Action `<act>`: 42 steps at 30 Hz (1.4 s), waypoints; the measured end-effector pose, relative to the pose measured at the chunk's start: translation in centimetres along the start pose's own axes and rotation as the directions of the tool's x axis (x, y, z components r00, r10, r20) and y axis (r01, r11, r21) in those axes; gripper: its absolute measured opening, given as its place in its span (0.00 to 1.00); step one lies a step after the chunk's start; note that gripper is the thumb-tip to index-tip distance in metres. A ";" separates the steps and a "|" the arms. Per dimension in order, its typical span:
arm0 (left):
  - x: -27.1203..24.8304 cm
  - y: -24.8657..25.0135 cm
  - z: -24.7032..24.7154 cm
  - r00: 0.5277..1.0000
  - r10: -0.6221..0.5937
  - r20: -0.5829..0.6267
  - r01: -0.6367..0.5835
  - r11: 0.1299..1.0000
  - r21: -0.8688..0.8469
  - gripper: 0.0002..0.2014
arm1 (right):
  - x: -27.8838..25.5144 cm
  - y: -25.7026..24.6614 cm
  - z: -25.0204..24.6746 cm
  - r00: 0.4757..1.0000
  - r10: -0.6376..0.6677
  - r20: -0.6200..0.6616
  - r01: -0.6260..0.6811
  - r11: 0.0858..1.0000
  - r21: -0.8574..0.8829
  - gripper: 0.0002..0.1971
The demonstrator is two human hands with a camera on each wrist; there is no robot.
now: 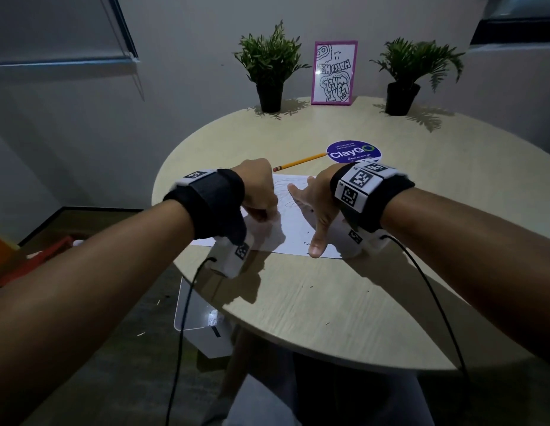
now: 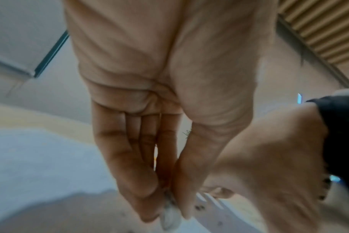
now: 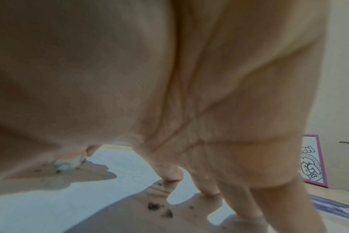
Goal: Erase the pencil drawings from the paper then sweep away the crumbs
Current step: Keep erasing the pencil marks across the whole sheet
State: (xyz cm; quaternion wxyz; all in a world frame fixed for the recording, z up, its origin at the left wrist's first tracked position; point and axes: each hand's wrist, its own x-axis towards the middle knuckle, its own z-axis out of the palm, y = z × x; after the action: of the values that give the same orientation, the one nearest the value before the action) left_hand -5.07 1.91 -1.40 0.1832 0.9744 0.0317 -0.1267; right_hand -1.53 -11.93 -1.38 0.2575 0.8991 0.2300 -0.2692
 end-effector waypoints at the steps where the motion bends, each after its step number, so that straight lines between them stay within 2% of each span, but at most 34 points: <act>1: 0.1 0.5 0.3 1.000 0.014 0.022 -0.013 1.000 -0.028 0.09 | 0.0 0.0 0.0 1.000 0.001 -0.003 -0.001 1.000 -0.001 0.76; 5: 0.3 0.7 1.2 0.998 0.045 0.048 -0.044 0.999 -0.015 0.12 | 0.0 0.2 0.1 1.000 -0.012 -0.003 0.012 1.000 0.014 0.75; 9: -0.1 -1.9 0.4 0.999 -0.002 0.050 0.002 1.000 0.004 0.11 | 0.0 0.4 0.3 1.000 -0.024 -0.003 0.024 0.998 0.064 0.78; 13: -0.8 -2.9 0.2 0.999 0.009 0.034 -0.009 1.000 -0.005 0.10 | -0.2 1.0 1.1 0.999 -0.012 -0.039 0.015 0.997 0.080 0.78; 18: -0.8 -2.6 0.0 0.998 0.007 0.058 -0.007 1.000 0.014 0.08 | -0.9 5.0 3.5 0.997 0.062 -0.038 -0.051 0.971 0.234 0.74; 20: -0.4 -2.1 -0.2 0.997 0.003 0.074 -0.004 1.000 0.019 0.08 | -1.1 6.1 4.2 0.996 0.088 -0.026 -0.079 0.967 0.243 0.75; 24: 1.3 -0.2 -0.5 0.999 0.045 -0.011 -0.046 0.998 -0.045 0.10 | -1.1 6.0 3.7 0.997 0.078 0.009 -0.078 0.982 0.171 0.78; 26: 2.1 0.5 -0.3 0.998 0.060 -0.010 -0.061 0.997 -0.039 0.11 | -1.2 5.7 2.9 0.998 0.058 -0.002 -0.057 0.987 0.152 0.68; 28: 2.6 0.6 0.1 0.998 0.059 0.009 -0.059 0.998 0.001 0.13 | -0.9 5.7 2.4 0.998 0.022 -0.054 -0.010 0.978 0.207 0.57; 31: 2.9 -0.2 0.3 0.997 0.060 0.055 -0.061 0.998 0.024 0.12 | -0.7 5.6 2.4 0.993 -0.017 -0.115 0.048 0.961 0.272 0.52; 33: 2.9 -0.6 0.2 0.994 0.071 0.084 -0.073 0.997 0.027 0.11 | -0.3 5.5 2.7 0.993 -0.024 -0.116 0.055 0.960 0.276 0.53; 36: 3.4 -0.3 -0.1 0.990 0.141 -0.028 -0.141 0.990 0.001 0.07 | -0.2 5.1 2.5 0.994 -0.030 -0.108 0.054 0.972 0.228 0.53; 38: 3.8 0.8 0.0 0.967 0.232 -0.109 -0.237 0.971 -0.040 0.05 | -0.1 4.8 2.2 0.995 -0.030 -0.094 0.047 0.982 0.182 0.52; 42: 4.4 2.7 1.0 0.916 0.389 -0.096 -0.387 0.921 0.038 0.07 | 0.4 4.7 2.2 0.994 -0.059 -0.090 0.070 0.990 0.125 0.50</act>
State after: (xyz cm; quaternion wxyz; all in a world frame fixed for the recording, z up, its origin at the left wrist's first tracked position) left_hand -0.79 -0.90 -2.51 0.1938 0.9681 -0.1541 -0.0382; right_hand 0.59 -16.68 -1.64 0.1803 0.9165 0.2522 -0.2528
